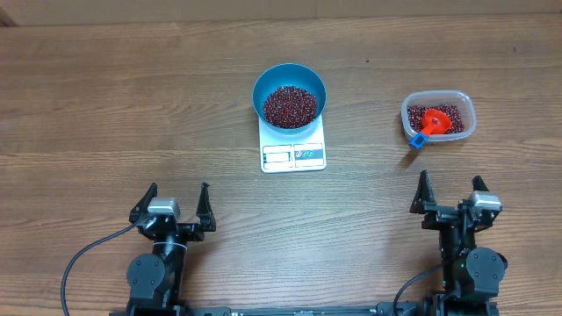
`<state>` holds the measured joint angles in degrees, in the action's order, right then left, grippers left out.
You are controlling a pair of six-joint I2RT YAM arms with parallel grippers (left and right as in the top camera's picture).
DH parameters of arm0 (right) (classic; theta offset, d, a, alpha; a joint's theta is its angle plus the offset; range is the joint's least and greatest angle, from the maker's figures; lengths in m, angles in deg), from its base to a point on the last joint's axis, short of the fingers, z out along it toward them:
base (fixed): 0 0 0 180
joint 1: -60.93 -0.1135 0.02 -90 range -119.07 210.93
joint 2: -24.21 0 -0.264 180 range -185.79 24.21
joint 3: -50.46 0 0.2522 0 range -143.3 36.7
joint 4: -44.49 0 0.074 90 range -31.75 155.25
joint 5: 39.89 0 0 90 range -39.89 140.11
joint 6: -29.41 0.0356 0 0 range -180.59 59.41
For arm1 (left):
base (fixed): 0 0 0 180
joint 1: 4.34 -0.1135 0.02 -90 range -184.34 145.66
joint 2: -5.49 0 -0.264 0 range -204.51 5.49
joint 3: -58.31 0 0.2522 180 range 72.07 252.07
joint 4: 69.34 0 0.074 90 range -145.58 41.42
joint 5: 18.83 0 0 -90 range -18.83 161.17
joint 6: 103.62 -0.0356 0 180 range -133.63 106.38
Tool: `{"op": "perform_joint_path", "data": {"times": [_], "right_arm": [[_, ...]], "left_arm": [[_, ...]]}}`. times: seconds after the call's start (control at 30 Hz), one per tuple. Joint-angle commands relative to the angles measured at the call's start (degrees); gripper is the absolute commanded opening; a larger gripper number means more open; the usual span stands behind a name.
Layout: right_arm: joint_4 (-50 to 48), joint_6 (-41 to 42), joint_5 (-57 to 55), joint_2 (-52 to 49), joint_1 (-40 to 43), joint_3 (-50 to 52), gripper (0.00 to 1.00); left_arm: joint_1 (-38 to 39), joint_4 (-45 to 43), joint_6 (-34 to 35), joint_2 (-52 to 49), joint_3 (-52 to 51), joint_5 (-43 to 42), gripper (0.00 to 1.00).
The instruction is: Scoop item into bowl and weigh 150g on scale
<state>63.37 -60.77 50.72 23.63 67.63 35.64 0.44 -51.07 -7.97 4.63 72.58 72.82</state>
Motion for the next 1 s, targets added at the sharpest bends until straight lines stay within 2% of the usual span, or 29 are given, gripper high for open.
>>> {"op": "perform_joint_path", "data": {"times": [0.0,0.4,0.97], "right_arm": [[-0.28,0.11,-0.55,0.46,-0.42,0.61,1.0],[-0.28,0.11,-0.55,0.46,-7.72,0.61,1.0],[-0.31,0.11,-0.55,0.46,-7.93,0.61,1.0]], "left_arm": [[-0.35,-0.07,0.57,0.55,-0.24,-0.63,0.99],[-0.35,-0.07,0.57,0.55,-0.24,-0.63,1.0],[-0.35,-0.09,0.57,0.55,-0.24,-0.63,1.0]]}}
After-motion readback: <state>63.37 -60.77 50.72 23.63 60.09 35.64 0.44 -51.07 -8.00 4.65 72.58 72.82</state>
